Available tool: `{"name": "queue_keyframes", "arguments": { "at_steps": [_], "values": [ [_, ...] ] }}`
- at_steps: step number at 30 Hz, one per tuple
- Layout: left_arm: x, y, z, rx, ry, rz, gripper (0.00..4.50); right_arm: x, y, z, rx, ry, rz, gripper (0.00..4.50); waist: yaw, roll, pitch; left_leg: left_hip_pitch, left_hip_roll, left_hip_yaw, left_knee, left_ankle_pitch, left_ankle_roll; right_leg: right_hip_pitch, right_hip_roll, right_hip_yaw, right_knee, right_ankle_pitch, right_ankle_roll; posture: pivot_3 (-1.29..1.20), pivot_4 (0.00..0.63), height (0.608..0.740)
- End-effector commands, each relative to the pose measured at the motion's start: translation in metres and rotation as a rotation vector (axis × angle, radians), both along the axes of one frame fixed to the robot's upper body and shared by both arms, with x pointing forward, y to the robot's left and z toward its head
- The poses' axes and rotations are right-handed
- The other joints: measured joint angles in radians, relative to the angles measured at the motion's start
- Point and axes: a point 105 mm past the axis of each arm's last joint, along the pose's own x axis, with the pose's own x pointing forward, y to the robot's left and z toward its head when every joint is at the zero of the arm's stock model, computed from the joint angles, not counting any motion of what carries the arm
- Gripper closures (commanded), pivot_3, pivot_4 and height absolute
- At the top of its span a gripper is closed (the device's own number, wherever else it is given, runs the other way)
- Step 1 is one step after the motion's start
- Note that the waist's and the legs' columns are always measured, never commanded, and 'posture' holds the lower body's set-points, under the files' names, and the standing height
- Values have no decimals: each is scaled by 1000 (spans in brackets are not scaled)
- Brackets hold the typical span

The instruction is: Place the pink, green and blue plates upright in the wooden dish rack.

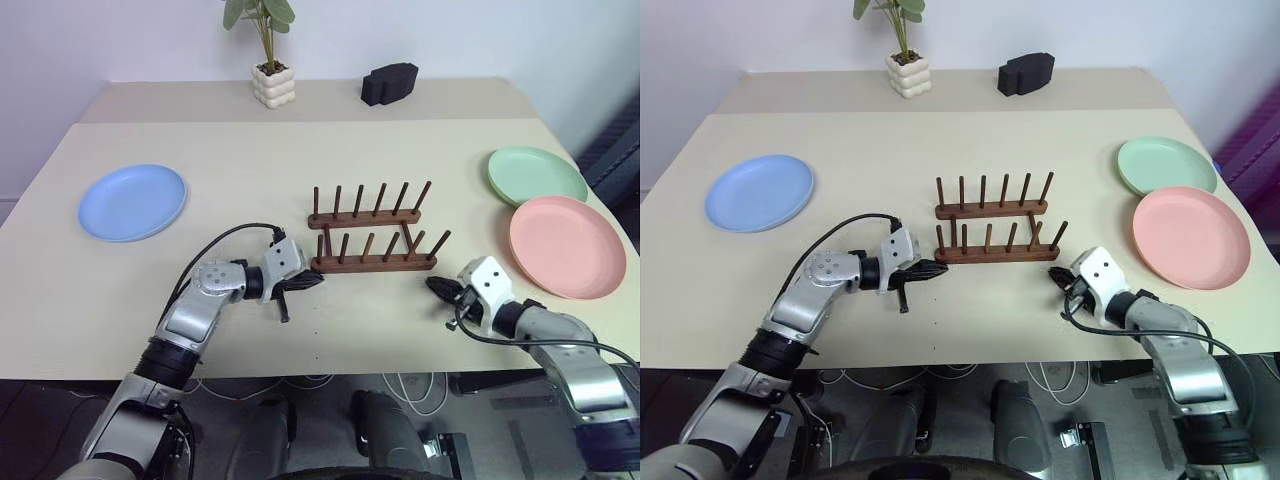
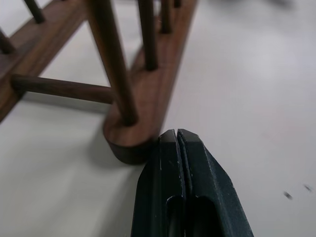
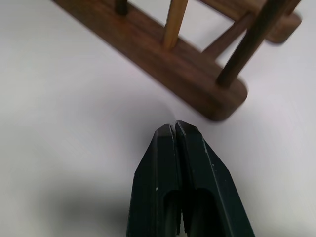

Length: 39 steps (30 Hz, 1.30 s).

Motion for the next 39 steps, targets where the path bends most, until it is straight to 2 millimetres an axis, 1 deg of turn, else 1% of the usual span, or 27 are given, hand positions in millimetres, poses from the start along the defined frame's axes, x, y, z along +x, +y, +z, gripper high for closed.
{"name": "queue_keyframes", "arguments": {
  "at_steps": [1, 6, 17, 20, 25, 28, 30, 32, 35, 36, 38, 39],
  "values": [
    [14, 2, 5, -10, -67, 88, 4489, 11, -5, -6, -35, -22, -46, 4446, 1, 0, 0, 1, 0, 0, 0, 0, 0, 1, 0, 0, 0, 0, 0, 0, 150, 731],
    [28, 7, 7, -27, -107, 177, 4489, 25, -2, -3, -44, -71, -55, 4446, 0, 0, 0, 3, 0, -1, 0, 0, 0, 3, 0, 0, 0, 0, 0, 0, 150, 731],
    [47, 10, 12, -33, -160, 257, 4489, 56, 6, 8, -39, -150, -76, 4446, -1, 0, 0, 3, -1, -1, 0, 0, 0, 3, 0, 0, 0, 2, 3, 0, 150, 731],
    [50, 10, 13, -34, -169, 271, 4489, 60, 8, 9, -37, -159, -77, 4446, -1, 0, 0, 3, -1, -1, 0, 0, 0, 3, 0, 0, 0, 2, 3, 0, 150, 731],
    [52, 10, 15, -40, -173, 276, 4489, 60, 9, 9, -34, -162, -71, 4446, -1, 0, 0, 3, -1, -1, 0, 0, 0, 3, 0, 0, 0, 2, 3, 0, 150, 731],
    [48, 11, 15, -45, -171, 267, 4489, 58, 4, 16, -43, -171, -91, 4446, -1, 0, 0, 3, -1, -1, 0, 0, 0, 3, 0, 0, 0, 2, 3, 0, 150, 731],
    [46, 14, 17, -66, -163, 271, 4489, 53, 2, 29, -33, -210, -72, 4446, -1, 0, 0, 3, -1, -1, 0, 0, 0, 3, 0, 0, 0, 2, 3, 0, 150, 731],
    [42, 18, 21, -92, -157, 266, 4489, 44, -1, 44, -29, -244, -43, 4446, 0, 1, 0, 2, -1, -1, -1, 0, 0, 2, 0, 0, 0, 2, 3, 0, 150, 731],
    [30, 18, 32, -157, -146, 228, 4489, 27, -13, 55, -18, -216, -28, 4446, 0, 1, 0, -1, -1, -2, -1, 0, 0, -1, 0, 0, 0, 2, 4, 0, 150, 731],
    [26, 18, 35, -178, -139, 214, 4499, 22, -20, 59, -14, -198, -34, 4218, 2, 1, 0, -2, -1, -1, -1, 0, 0, -2, -1, 0, 0, 2, 4, 0, 150, 731],
    [13, 15, 41, -231, -118, 163, 4500, 14, -38, 69, -21, -190, -80, 3629, 3, 1, 0, -2, 0, -2, -1, 0, 0, -2, -1, 0, 0, 1, 3, 0, 150, 731],
    [6, 12, 44, -251, -104, 130, 4500, 11, -46, 75, -26, -195, -102, 3190, 3, 1, 0, -2, 0, -2, -1, 0, 0, -2, -1, 0, 0, 1, 3, 0, 150, 731]
  ]
}}
